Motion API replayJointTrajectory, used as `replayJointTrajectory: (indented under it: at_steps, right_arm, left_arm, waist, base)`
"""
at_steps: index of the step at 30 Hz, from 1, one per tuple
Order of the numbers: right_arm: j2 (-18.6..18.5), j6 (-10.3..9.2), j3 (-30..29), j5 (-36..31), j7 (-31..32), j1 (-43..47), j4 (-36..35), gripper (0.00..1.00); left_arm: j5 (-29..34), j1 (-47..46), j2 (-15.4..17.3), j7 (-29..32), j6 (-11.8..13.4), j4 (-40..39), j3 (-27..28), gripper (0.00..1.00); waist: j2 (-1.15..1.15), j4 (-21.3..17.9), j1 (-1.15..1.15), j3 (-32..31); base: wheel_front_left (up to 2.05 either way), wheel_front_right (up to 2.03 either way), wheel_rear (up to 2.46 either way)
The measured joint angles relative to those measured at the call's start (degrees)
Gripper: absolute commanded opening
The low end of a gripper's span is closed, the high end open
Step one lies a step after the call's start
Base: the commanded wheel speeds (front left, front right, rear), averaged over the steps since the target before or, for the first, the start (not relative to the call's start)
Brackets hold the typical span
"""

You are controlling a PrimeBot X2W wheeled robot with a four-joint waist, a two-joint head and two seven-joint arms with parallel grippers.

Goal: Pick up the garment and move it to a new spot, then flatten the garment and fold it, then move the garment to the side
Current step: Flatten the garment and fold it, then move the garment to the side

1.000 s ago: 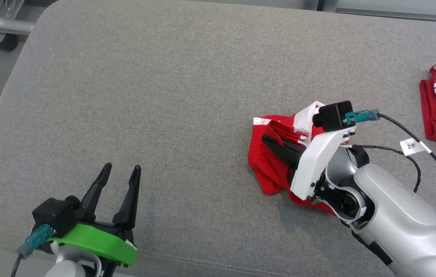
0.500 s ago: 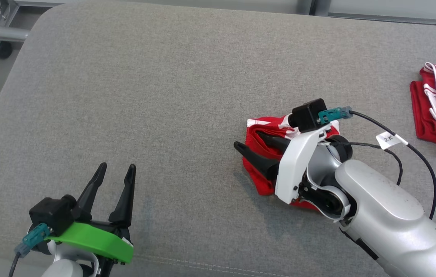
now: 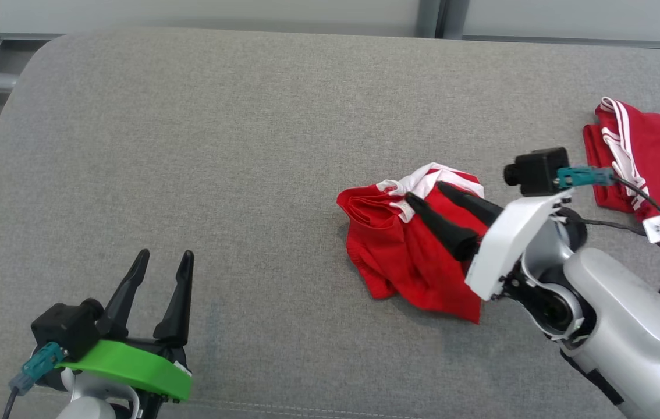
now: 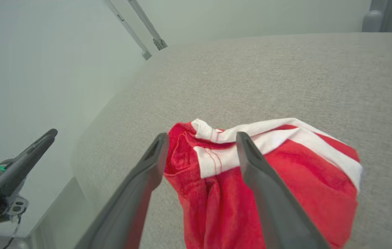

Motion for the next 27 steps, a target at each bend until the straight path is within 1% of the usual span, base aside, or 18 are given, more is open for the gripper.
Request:
replayJointTrajectory:
  at_steps: [2,5,8,10,16,19,20,24,27]
  right_arm:
    - [-2.0,-1.35,-1.5,0.5,-0.2,1.5,0.3,1.00]
    - [-4.9,-2.70,-3.4,0.8,-0.3,3.8,1.5,1.00]
    - [-6.2,-2.87,-4.6,1.7,-0.6,5.9,2.4,1.00]
    - [-6.5,-3.30,-5.3,2.2,-0.8,6.8,2.8,1.00]
    - [-7.2,-3.31,-6.8,4.3,-1.1,8.4,4.2,1.00]
    - [-7.0,-3.35,-7.9,6.4,-1.1,9.3,4.7,1.00]
    - [-6.9,-3.36,-8.2,7.0,-1.1,9.7,5.1,1.00]
    - [-6.9,-3.37,-9.0,8.3,-1.0,10.6,6.4,1.00]
    - [-6.1,-3.36,-9.9,10.1,-1.0,10.6,6.8,1.00]
  left_arm:
    - [0.0,0.6,0.2,0.0,0.0,-0.2,0.6,1.00]
    - [0.2,0.8,0.2,0.0,0.0,-0.5,0.4,1.00]
    - [0.4,0.7,0.1,0.0,0.0,-1.0,0.0,1.00]
    - [0.6,0.6,-0.1,0.0,-0.1,-1.5,-0.2,1.00]
    - [1.5,0.3,-0.3,0.0,-0.1,-1.6,-0.1,1.00]
    - [1.5,0.2,-0.5,0.0,-0.2,-1.6,-0.2,1.00]
    - [1.5,0.2,-0.6,0.0,-0.6,-1.6,-0.2,1.00]
    - [1.5,0.2,-0.9,0.0,-0.6,-1.6,-0.2,1.00]
    - [1.5,-0.1,-1.0,0.0,-0.6,-1.6,-0.1,1.00]
  waist:
    - [0.00,-0.5,0.00,0.1]
    - [0.00,-1.1,0.00,0.5]
    - [0.00,-1.3,0.00,1.3]
    - [0.00,-1.3,0.00,1.8]
    - [0.00,-0.5,0.00,2.7]
    - [0.00,0.1,0.00,3.0]
    - [0.00,0.4,0.00,3.2]
    - [0.00,1.2,0.00,3.7]
    - [0.00,1.8,0.00,4.1]
  base:
    - [0.00,0.00,0.00]
    - [0.00,0.00,0.00]
    - [0.00,0.00,0.00]
    - [0.00,0.00,0.00]
    - [0.00,0.00,0.00]
    - [0.00,0.00,0.00]
    - [0.00,0.00,0.00]
    - [0.00,0.00,0.00]
    - [0.00,0.00,0.00]
